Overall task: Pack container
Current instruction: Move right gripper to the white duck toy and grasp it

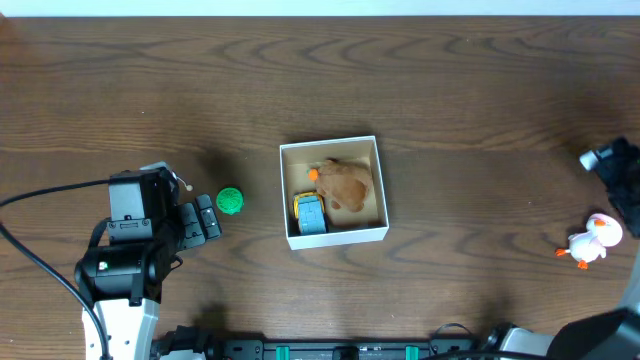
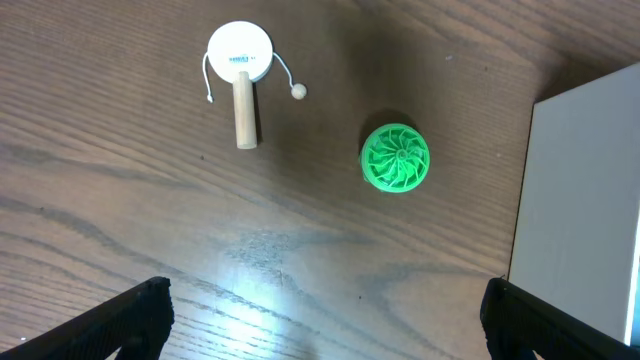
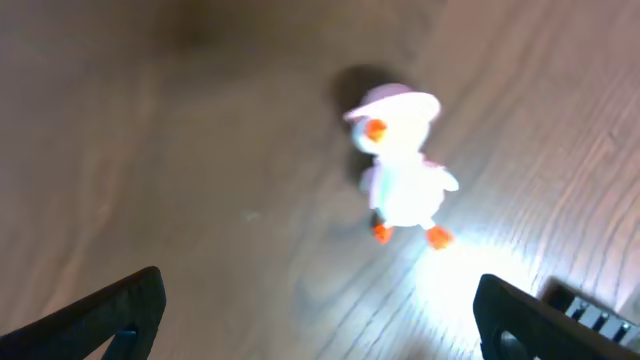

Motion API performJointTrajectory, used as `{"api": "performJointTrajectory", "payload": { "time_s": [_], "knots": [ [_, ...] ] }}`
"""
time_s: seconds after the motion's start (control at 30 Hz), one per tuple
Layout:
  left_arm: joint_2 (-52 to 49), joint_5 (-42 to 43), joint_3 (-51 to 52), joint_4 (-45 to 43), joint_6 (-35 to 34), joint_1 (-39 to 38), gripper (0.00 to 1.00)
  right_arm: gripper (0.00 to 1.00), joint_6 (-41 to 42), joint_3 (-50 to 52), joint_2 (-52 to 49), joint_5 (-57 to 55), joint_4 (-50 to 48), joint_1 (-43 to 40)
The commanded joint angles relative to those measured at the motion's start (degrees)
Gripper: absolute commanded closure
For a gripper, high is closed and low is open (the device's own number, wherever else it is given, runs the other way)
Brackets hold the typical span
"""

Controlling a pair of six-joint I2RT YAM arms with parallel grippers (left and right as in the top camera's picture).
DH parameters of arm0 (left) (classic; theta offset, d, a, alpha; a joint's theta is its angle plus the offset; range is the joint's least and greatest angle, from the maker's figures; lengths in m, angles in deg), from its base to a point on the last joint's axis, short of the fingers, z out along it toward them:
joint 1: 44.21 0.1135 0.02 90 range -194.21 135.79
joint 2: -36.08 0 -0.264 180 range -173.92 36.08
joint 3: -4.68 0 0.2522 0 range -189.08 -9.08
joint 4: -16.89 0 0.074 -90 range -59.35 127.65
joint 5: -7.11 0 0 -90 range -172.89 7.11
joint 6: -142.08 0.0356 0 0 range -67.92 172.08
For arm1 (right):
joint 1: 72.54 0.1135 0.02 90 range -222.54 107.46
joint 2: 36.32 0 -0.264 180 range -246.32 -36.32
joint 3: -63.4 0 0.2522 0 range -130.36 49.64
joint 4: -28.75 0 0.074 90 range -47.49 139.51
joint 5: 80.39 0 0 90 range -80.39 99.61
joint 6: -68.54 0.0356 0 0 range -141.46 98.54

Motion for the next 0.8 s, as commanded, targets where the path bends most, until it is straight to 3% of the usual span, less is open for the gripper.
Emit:
{"api": "performJointTrajectory", "payload": {
  "time_s": [0.0, 0.37, 0.77],
  "knots": [
    [-0.07, -0.24, -0.9, 0.2, -0.57, 0.24, 0.02, 0.01, 1.03, 5.95, -1.38, 0.94, -2.58, -4.07],
    [-0.07, -0.24, -0.9, 0.2, -0.57, 0.24, 0.02, 0.01, -2.78, 25.33, -2.71, 1.07, -21.11, -8.68],
    [-0.07, -0.24, -0.9, 1.01, -0.57, 0.24, 0.02, 0.05, -2.8, 31.63, -2.73, -0.5, -29.09, -8.79]
  ]
}}
